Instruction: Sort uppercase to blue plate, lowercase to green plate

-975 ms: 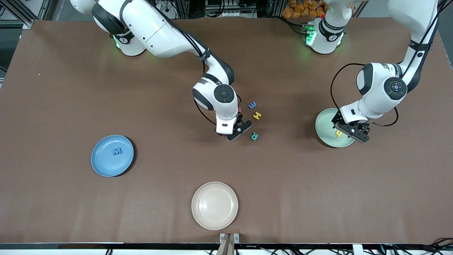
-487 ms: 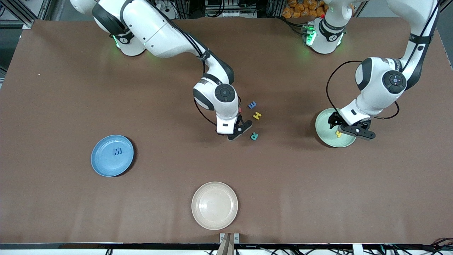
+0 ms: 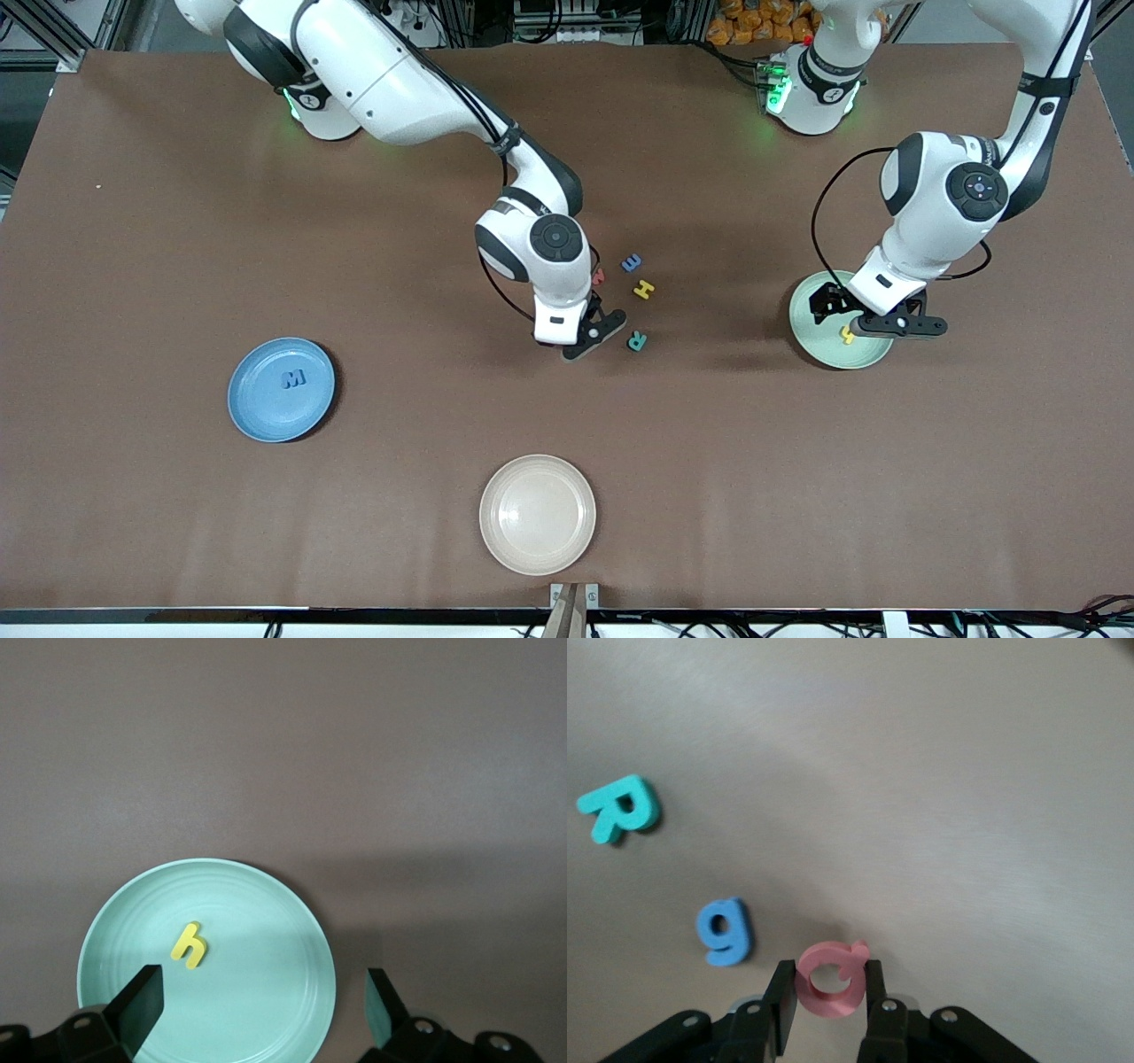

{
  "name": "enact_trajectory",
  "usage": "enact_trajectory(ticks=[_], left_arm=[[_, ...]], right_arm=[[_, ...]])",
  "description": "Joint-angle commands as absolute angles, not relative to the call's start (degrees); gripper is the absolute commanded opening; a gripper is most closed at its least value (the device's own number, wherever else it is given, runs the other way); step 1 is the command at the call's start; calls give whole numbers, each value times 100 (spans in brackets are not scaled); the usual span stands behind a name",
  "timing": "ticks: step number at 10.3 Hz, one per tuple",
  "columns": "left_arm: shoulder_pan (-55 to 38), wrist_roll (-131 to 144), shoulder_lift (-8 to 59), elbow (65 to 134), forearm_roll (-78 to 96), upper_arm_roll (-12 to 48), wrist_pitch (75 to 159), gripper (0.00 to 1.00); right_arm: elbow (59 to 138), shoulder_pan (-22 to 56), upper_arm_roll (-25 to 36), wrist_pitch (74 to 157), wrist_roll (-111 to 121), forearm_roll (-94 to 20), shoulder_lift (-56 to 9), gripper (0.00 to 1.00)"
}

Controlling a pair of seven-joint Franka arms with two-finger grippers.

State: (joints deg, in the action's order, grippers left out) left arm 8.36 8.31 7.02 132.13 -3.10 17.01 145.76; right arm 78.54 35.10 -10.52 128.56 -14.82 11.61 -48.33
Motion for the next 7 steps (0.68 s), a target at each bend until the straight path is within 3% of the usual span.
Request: enact_trajectory(ticks=[1,4,7], left_arm=[[844,1264,448,13315,-211,1854,14397,100],[826,2035,474,13307,-202,2152,14396,100],[817,3362,597,13263,-193,2582,14396,100]], right_arm=[[8050,3148,-1090,12246,-1476,845,-4238,0],[8620,2385,-1072,11498,-1450,598,-3387,0],[9218,1952,-565,10952,-1450,598,-2910,0]])
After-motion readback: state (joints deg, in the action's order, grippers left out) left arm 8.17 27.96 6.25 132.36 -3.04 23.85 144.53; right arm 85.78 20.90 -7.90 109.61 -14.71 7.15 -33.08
